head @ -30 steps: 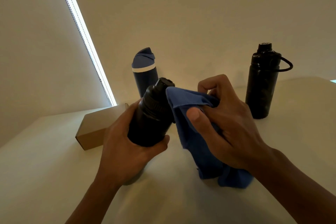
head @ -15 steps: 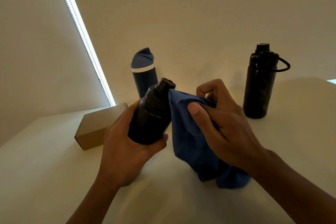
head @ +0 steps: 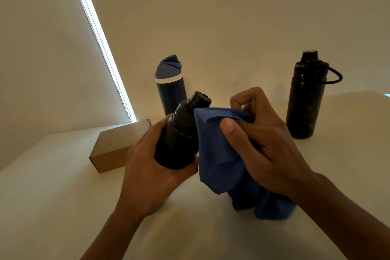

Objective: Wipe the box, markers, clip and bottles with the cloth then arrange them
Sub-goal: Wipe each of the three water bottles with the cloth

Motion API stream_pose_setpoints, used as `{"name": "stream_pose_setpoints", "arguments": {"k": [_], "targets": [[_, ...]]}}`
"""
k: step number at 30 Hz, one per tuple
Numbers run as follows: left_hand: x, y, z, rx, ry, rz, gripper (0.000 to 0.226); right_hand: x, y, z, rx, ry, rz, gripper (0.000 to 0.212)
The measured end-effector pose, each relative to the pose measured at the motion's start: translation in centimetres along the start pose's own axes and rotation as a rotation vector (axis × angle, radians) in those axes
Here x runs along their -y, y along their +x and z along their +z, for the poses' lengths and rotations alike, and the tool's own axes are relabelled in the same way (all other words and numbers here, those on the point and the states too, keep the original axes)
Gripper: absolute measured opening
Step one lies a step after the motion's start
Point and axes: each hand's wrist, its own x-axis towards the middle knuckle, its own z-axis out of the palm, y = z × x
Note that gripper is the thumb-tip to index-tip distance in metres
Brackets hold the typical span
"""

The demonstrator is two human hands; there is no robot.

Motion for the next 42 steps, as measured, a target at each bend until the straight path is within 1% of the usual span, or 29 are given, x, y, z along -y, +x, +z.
{"name": "stream_pose_setpoints", "arguments": {"k": [1, 3, 5, 7, 8, 10, 12, 15, 17, 19, 20, 23, 25, 27, 28, 31, 37, 40, 42], "targets": [[-0.6, -0.1, -0.1, -0.009, 0.029, -0.006, 0.089, 0.3, 0.1, 0.0, 0.007, 0.053, 0.026, 0.022], [-1.4, -0.9, -0.1, -0.048, 0.085, 0.086, 0.077, 0.4, 0.3, 0.2, 0.036, 0.111, 0.082, 0.024], [-1.9, -1.6, -0.2, -0.080, 0.116, 0.123, 0.075, 0.1, 0.3, 0.1, 0.047, 0.150, 0.140, 0.026], [-2.2, -1.6, -0.3, -0.116, 0.189, 0.140, 0.073, -0.6, 0.3, -0.8, 0.010, 0.171, 0.171, 0.028], [-2.5, -1.5, -0.3, -0.119, 0.224, 0.155, 0.071, -0.9, 0.4, -1.3, -0.017, 0.162, 0.179, 0.029], [-2.6, -1.4, -0.5, -0.121, 0.215, 0.158, 0.075, -1.0, 0.6, -1.6, -0.056, 0.134, 0.190, 0.032], [-2.9, -1.5, -0.9, -0.122, 0.218, 0.157, 0.077, -0.7, 0.5, -0.9, -0.031, 0.120, 0.188, 0.034], [-3.3, -1.5, -0.9, -0.105, 0.205, 0.182, 0.071, -0.4, 0.2, 0.0, 0.048, 0.060, 0.198, 0.032], [-3.6, -1.6, -0.9, -0.094, 0.191, 0.184, 0.069, -0.7, 0.2, -0.1, -0.007, 0.044, 0.204, 0.032], [-3.8, -1.6, -0.8, -0.096, 0.165, 0.199, 0.066, -0.9, 0.2, -0.3, -0.057, 0.007, 0.155, 0.030], [-3.9, -1.5, -0.7, -0.094, 0.149, 0.192, 0.067, -0.9, 0.1, -0.2, -0.050, -0.031, 0.110, 0.028], [-3.6, -1.1, -0.7, -0.066, 0.044, 0.160, 0.074, -0.7, -0.2, 0.8, 0.078, -0.154, -0.018, 0.018], [-3.0, -0.9, -1.0, -0.035, -0.008, 0.148, 0.083, -0.7, -0.2, 1.4, 0.154, -0.261, -0.018, 0.016], [-2.6, -1.0, -1.3, 0.007, -0.007, 0.145, 0.087, -0.9, -0.4, 1.9, 0.182, -0.326, 0.046, 0.024], [-2.6, -1.1, -1.5, 0.021, -0.007, 0.146, 0.087, -1.1, -0.5, 2.0, 0.182, -0.351, 0.047, 0.027], [-3.0, -1.2, -1.7, 0.061, -0.019, 0.150, 0.079, -1.8, -0.3, 1.6, 0.165, -0.404, -0.046, 0.016], [-2.4, -1.2, -2.5, 0.136, -0.029, 0.094, 0.081, -2.4, -0.6, 2.3, 0.155, -0.422, -0.107, 0.022], [-2.3, -1.0, -2.7, 0.151, -0.032, 0.061, 0.082, -2.4, 0.0, 1.0, 0.092, -0.383, -0.058, 0.013], [-2.5, -1.1, -2.6, 0.154, -0.011, 0.048, 0.080, -2.5, 0.1, 1.3, 0.052, -0.367, -0.046, 0.018]]}}
